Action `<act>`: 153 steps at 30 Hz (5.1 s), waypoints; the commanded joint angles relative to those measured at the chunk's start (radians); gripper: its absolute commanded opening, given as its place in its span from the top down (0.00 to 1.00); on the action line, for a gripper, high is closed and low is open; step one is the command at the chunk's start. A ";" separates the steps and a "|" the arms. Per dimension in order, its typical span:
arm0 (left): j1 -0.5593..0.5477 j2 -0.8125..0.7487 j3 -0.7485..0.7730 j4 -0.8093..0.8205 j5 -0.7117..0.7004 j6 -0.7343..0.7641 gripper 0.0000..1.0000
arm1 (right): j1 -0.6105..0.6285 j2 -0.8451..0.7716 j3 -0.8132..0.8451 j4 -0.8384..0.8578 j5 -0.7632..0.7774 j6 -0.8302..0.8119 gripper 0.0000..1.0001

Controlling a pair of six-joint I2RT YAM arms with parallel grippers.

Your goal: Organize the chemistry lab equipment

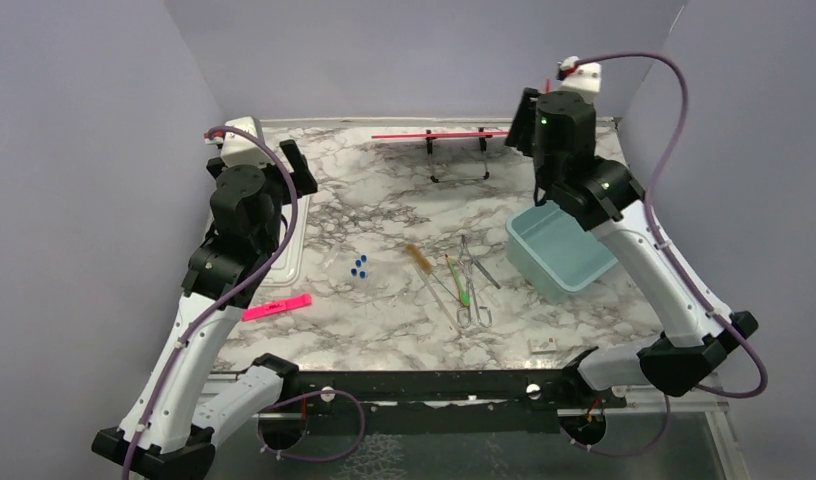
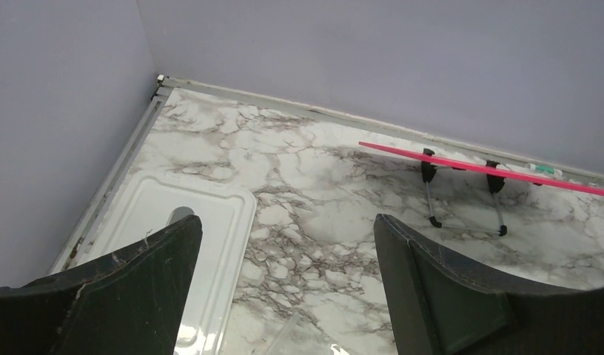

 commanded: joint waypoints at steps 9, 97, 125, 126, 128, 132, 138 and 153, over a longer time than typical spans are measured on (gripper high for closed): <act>-0.027 0.013 -0.027 0.036 0.058 0.004 0.11 | -0.494 -0.131 -0.371 -0.095 -0.056 0.238 0.63; -0.027 0.047 -0.050 0.023 0.116 -0.026 0.10 | -0.579 -0.038 -0.549 0.250 -0.289 0.095 0.23; -0.043 0.060 -0.011 0.026 0.109 0.018 0.07 | 0.198 -0.069 -0.635 0.079 -0.408 0.074 0.62; -0.043 0.059 -0.011 0.026 0.105 0.017 0.07 | 0.216 -0.038 -0.654 0.089 -0.406 0.079 0.66; -0.044 0.055 -0.012 0.025 0.101 0.015 0.08 | 0.226 0.022 -0.685 0.131 -0.422 0.090 0.67; -0.046 0.051 -0.013 0.023 0.101 0.012 0.08 | 0.228 0.129 -0.711 0.208 -0.439 0.083 0.60; -0.048 0.049 -0.017 0.023 0.109 0.003 0.07 | 0.228 0.273 -0.675 0.253 -0.480 0.052 0.58; -0.047 0.054 -0.013 0.022 0.092 0.012 0.08 | 0.229 0.390 -0.630 0.297 -0.477 -0.073 0.84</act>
